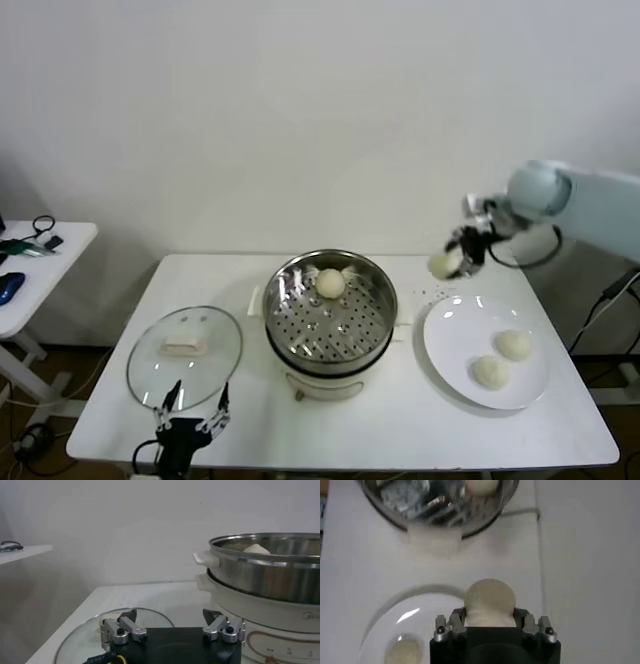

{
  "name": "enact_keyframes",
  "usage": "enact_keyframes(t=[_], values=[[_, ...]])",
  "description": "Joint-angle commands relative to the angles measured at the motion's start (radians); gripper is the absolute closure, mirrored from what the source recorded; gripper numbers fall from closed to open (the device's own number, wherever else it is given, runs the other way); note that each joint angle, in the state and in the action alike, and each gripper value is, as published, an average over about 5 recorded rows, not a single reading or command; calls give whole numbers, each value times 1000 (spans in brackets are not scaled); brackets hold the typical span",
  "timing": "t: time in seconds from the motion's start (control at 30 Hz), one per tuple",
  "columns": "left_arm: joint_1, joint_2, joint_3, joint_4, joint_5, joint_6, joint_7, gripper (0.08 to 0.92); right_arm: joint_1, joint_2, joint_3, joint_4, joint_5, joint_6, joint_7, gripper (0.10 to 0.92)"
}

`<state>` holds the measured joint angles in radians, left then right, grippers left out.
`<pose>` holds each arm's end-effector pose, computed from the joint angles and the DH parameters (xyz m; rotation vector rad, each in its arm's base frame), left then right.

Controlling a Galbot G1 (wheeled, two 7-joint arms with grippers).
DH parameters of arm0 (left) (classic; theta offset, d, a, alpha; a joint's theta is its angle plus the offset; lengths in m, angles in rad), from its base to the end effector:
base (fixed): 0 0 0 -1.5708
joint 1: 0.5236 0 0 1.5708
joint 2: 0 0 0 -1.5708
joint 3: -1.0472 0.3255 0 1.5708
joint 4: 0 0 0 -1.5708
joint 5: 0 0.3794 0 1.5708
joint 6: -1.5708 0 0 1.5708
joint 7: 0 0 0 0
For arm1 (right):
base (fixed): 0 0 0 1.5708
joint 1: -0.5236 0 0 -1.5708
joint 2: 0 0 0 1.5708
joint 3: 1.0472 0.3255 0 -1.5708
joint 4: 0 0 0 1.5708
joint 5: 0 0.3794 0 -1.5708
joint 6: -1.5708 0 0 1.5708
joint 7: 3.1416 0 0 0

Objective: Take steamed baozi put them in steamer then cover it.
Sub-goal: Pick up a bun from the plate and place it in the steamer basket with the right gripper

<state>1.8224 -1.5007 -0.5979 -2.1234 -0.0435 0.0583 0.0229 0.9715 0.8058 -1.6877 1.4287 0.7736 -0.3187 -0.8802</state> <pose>0.1430 0.0328 -0.3142 -0.0013 -2.8623 -0.0779 0.5318 -0.0454 0.0065 1.3047 -1.6339 1.3038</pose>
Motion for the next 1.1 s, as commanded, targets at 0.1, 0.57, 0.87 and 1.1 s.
enact_keyframes(t=[0.1,0.57,0.87,1.1], values=[[2,4,1,-3,0,1,0,177,126,209,45,215,269,-110,117,389],[-14,9,-20,-3,-17,15,2,177,-283,528,98,-12,114,-175,221,389],[-22,8,-19,5,-20,17,3,177,-363,553,98,-119,46,-188,247,389],[-23,7,-17,2,-21,15,2,177,-361,564,105,-159,38,-176,241,328]])
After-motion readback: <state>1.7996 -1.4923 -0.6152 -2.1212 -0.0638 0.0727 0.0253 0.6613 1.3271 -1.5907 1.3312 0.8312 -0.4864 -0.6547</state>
